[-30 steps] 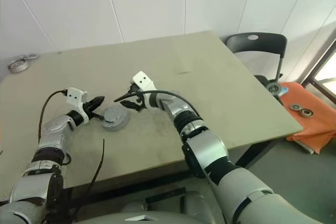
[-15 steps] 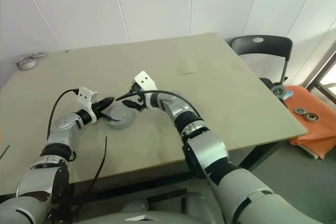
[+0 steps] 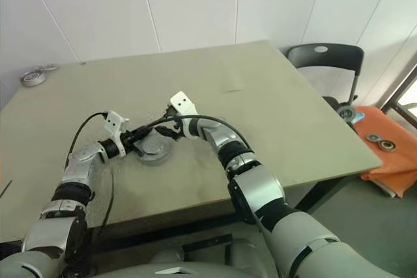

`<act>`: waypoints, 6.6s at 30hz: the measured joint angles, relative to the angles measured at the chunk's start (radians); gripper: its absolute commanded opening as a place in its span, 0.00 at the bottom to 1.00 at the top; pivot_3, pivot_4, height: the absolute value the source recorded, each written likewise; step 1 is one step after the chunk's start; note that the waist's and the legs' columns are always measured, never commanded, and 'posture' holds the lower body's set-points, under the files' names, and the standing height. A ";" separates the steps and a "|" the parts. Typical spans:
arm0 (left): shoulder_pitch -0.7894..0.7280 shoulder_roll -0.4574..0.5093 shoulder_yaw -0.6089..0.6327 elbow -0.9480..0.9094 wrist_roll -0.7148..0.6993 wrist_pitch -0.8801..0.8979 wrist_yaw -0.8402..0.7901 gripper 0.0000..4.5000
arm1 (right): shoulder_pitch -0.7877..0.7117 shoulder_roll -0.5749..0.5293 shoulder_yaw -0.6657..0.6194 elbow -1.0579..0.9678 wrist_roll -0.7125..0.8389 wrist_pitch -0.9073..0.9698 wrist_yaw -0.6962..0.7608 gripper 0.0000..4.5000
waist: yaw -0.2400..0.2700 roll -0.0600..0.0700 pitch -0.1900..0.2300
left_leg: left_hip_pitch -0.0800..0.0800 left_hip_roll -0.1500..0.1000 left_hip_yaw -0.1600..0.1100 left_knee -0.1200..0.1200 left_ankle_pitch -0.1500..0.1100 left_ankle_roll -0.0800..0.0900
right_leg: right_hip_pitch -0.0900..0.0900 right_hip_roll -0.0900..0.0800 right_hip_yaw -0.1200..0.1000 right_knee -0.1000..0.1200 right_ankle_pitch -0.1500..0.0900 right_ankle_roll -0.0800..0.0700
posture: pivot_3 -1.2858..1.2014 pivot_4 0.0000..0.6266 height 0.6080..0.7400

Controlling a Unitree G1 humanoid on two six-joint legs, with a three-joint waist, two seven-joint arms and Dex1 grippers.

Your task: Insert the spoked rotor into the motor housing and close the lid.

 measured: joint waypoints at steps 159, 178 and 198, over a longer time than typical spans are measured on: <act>0.376 0.193 -0.063 -0.785 -0.308 0.612 0.050 0.00 | 0.154 -0.070 0.313 -0.228 -0.068 0.059 0.404 0.88 | -0.030 0.016 0.002 | 0.035 0.007 0.000 -0.018 -0.001 -0.001 | 0.022 0.003 -0.004 -0.003 -0.008 -0.005 | 0.52 0.00 1.00; 0.315 0.089 -0.114 -0.610 -0.201 0.478 0.096 0.00 | 0.163 -0.074 0.309 -0.207 -0.068 0.062 0.375 0.88 | -0.028 0.031 -0.006 | 0.033 0.007 0.000 -0.015 -0.003 -0.004 | 0.020 0.000 -0.014 -0.021 -0.009 -0.005 | 0.52 0.00 1.00; 0.341 0.117 -0.130 -0.632 -0.204 0.501 0.002 0.00 | 0.164 -0.073 0.309 -0.198 -0.068 0.063 0.361 0.88 | -0.026 0.047 -0.015 | 0.022 0.011 -0.005 -0.015 -0.003 -0.004 | 0.016 -0.003 -0.035 -0.047 -0.008 -0.005 | 0.52 0.00 1.00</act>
